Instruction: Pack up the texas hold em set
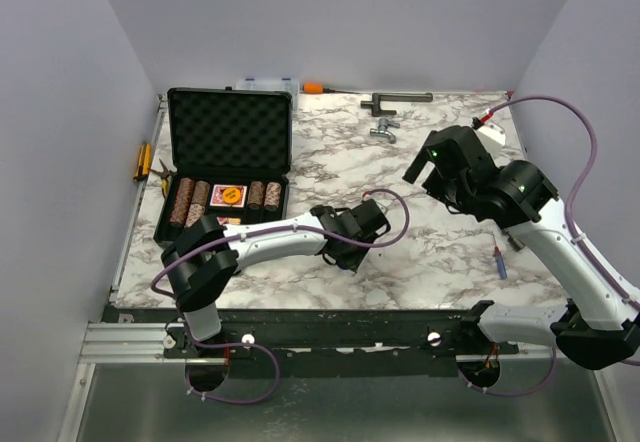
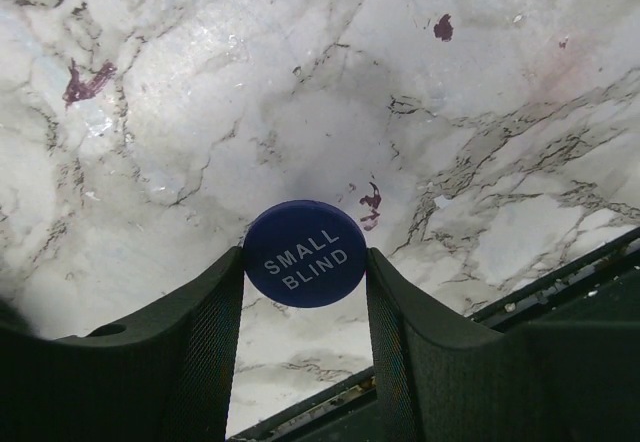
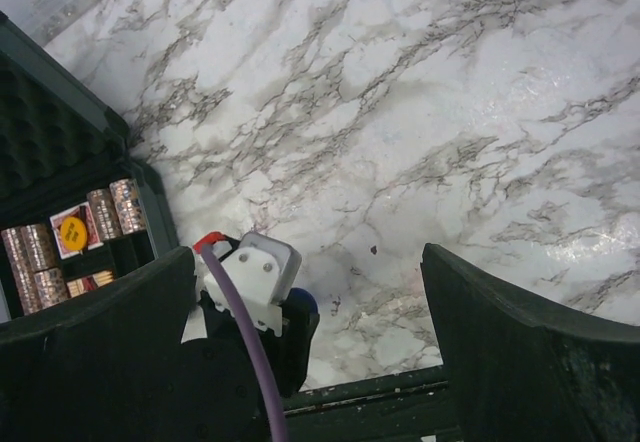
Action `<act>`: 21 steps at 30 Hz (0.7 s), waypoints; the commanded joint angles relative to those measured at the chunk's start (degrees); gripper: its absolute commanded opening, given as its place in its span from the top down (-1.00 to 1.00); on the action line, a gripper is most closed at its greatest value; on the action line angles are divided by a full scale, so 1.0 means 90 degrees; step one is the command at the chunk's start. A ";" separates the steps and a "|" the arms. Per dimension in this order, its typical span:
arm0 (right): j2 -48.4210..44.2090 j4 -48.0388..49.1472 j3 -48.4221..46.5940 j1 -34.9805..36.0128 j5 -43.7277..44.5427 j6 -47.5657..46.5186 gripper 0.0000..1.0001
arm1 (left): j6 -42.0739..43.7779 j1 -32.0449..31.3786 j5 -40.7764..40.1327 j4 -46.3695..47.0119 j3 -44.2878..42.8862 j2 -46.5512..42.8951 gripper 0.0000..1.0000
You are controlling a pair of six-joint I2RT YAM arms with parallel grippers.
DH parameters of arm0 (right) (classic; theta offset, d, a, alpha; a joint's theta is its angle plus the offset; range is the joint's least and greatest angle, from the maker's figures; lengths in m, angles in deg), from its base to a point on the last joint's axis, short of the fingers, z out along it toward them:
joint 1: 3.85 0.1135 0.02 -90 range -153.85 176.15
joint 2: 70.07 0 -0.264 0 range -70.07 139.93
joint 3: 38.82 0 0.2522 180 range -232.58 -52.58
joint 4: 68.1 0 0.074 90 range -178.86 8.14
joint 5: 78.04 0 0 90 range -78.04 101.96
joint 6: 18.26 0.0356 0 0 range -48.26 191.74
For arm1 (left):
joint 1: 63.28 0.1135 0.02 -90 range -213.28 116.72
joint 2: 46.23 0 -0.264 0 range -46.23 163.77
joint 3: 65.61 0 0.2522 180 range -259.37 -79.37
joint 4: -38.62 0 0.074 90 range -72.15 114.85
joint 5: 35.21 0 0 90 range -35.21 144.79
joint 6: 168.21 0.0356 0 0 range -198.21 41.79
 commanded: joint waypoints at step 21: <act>-0.0175 -0.0062 -0.0586 0.0012 0.0740 -0.0333 -0.98 | -0.0174 0.1376 -0.0546 -0.0821 0.0412 -0.2168 0.31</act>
